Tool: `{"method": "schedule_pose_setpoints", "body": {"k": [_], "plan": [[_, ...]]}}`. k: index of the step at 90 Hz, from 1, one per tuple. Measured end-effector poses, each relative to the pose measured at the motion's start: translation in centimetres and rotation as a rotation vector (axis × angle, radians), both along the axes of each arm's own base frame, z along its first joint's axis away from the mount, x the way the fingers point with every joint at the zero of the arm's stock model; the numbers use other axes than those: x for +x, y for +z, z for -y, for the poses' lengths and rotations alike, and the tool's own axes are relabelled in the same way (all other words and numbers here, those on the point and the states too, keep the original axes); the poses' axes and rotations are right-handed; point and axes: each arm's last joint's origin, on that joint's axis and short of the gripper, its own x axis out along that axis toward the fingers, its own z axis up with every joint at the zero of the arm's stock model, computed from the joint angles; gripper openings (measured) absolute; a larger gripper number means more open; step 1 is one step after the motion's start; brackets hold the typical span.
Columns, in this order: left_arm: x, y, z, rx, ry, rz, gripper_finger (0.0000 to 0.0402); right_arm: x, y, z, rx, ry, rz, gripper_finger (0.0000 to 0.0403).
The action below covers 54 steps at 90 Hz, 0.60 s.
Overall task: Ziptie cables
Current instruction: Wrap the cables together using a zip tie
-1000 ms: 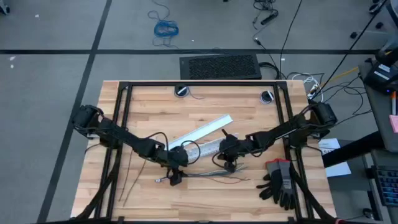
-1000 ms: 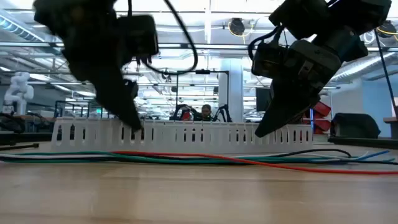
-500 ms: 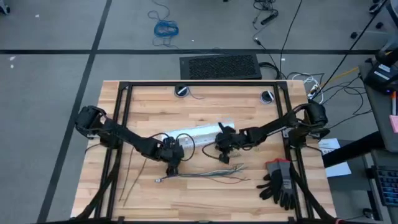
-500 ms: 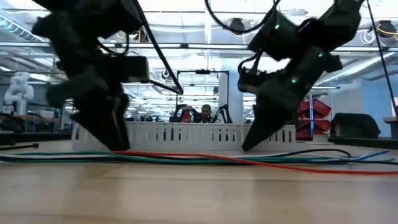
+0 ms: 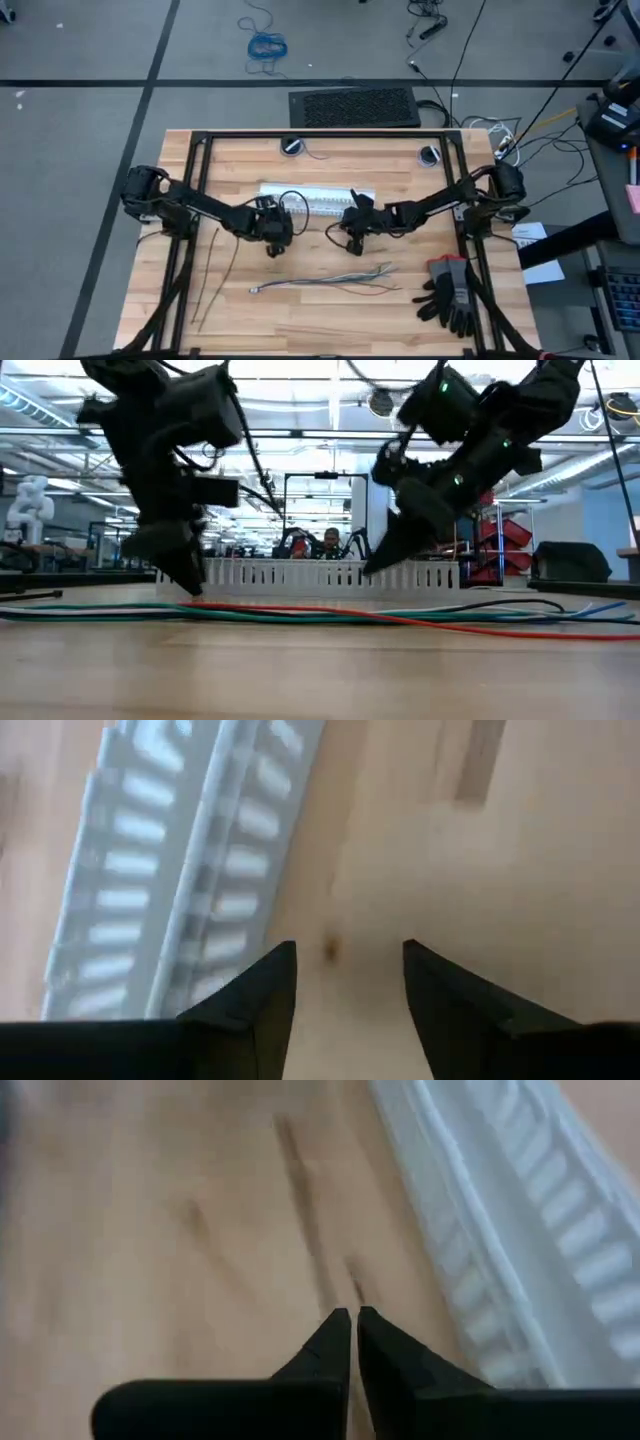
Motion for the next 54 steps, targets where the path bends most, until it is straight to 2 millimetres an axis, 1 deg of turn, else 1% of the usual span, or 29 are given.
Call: {"method": "schedule_pose_setpoints", "body": {"k": [7,15,23,31,38,45,49,54], "plan": [[-0.7,1.3,1.1,-0.081,0.042,0.049,0.018,0.3,0.6,-1.4,0.001,0.05,0.076,0.0017],[-1.8,2.0,3.1,-0.189,0.05,0.053,0.018,0.5,1.4,-2.8,-0.012,0.112,0.164,0.0019],[-3.0,2.3,4.6,-0.245,0.104,0.028,0.018,0.7,1.8,-3.4,-0.03,0.144,0.211,0.0019],[-4.1,2.4,5.8,-0.269,0.189,0.01,0.018,0.6,1.8,-3.6,-0.019,0.151,0.209,0.0019],[-4.3,2.4,7.0,-0.304,0.174,0.041,0.018,0.5,1.6,-3.5,0.03,0.188,0.183,0.002],[-3.8,2.6,8.0,-0.361,0.131,0.111,0.018,0.5,1.5,-3.6,0.076,0.257,0.171,0.002],[-3.6,2.7,8.2,-0.388,0.121,0.125,0.018,0.7,1.7,-3.7,0.082,0.287,0.178,0.002],[-3.5,2.7,8.0,-0.402,0.125,0.11,0.018,1.4,2.6,-3.8,0.083,0.313,0.203,0.002]]}}
